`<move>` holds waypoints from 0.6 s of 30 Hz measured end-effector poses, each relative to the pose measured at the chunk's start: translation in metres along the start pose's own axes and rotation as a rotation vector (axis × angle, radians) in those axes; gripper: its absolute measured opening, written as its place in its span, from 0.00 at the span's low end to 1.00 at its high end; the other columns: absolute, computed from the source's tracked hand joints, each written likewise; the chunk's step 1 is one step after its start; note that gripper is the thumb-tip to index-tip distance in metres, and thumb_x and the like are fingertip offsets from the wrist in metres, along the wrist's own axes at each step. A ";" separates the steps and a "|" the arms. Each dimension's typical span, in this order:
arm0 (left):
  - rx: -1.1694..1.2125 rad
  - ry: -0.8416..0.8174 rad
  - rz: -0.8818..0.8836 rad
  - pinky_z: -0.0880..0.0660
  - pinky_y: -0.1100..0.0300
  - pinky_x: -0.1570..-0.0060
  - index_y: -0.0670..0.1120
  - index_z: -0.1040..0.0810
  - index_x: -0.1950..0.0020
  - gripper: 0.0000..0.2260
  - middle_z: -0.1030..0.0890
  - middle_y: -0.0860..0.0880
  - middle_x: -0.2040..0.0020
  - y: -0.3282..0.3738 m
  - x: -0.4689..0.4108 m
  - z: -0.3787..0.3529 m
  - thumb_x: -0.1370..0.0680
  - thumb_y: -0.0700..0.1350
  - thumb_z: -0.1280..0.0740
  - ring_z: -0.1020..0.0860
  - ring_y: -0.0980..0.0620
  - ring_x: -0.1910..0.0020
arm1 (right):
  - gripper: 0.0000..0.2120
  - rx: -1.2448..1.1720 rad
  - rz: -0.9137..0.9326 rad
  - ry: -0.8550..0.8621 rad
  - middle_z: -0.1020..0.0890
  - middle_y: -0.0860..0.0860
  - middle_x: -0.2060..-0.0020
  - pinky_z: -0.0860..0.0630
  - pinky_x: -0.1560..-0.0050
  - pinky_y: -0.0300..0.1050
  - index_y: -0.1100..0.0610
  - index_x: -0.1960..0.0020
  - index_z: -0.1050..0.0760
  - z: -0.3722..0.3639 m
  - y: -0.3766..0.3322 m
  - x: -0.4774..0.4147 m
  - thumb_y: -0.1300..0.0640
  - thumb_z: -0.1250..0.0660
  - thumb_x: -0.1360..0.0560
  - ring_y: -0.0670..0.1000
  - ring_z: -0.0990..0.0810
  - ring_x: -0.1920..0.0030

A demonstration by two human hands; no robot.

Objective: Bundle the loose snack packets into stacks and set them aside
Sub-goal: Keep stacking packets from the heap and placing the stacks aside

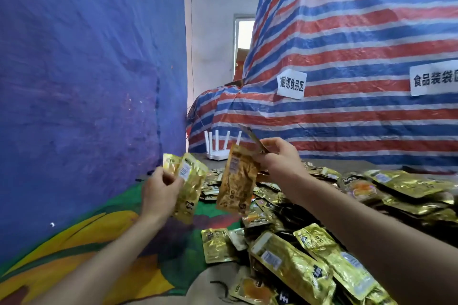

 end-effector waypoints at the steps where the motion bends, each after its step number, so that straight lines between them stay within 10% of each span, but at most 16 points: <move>1: 0.069 -0.024 0.035 0.33 0.61 0.69 0.44 0.28 0.62 0.10 0.25 0.48 0.66 0.003 0.012 -0.003 0.23 0.38 0.30 0.29 0.50 0.67 | 0.12 -0.033 -0.024 -0.015 0.16 0.57 0.48 0.17 0.63 0.45 0.57 0.42 0.25 0.002 0.000 0.011 0.65 0.29 0.23 0.55 0.14 0.52; 6: 0.393 -0.168 0.161 0.32 0.57 0.68 0.46 0.30 0.45 0.10 0.21 0.43 0.57 0.026 0.085 -0.040 0.20 0.33 0.36 0.27 0.46 0.63 | 0.11 -0.112 -0.092 -0.002 0.12 0.55 0.58 0.19 0.67 0.43 0.59 0.44 0.24 0.017 0.021 0.070 0.68 0.29 0.24 0.53 0.13 0.58; 13: 0.525 -0.436 0.191 0.21 0.57 0.61 0.48 0.16 0.55 0.15 0.14 0.43 0.58 0.085 0.156 -0.092 0.17 0.45 0.42 0.16 0.46 0.58 | 0.07 -0.150 -0.058 0.286 0.13 0.52 0.60 0.19 0.65 0.42 0.57 0.49 0.20 0.076 0.038 0.120 0.66 0.27 0.24 0.50 0.13 0.60; 18: 0.453 -0.499 0.090 0.22 0.57 0.54 0.46 0.18 0.51 0.09 0.15 0.46 0.54 0.092 0.184 -0.110 0.24 0.51 0.26 0.17 0.50 0.53 | 0.08 -0.166 -0.079 0.442 0.13 0.51 0.59 0.19 0.62 0.43 0.54 0.49 0.20 0.101 0.061 0.138 0.60 0.24 0.26 0.50 0.14 0.58</move>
Point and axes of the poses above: each hand's wrist, its own x-axis away from the middle knuckle, its own z-axis out of the back of the hand, y = z × x, the point moved 8 cm from there along -x, towards the middle knuckle
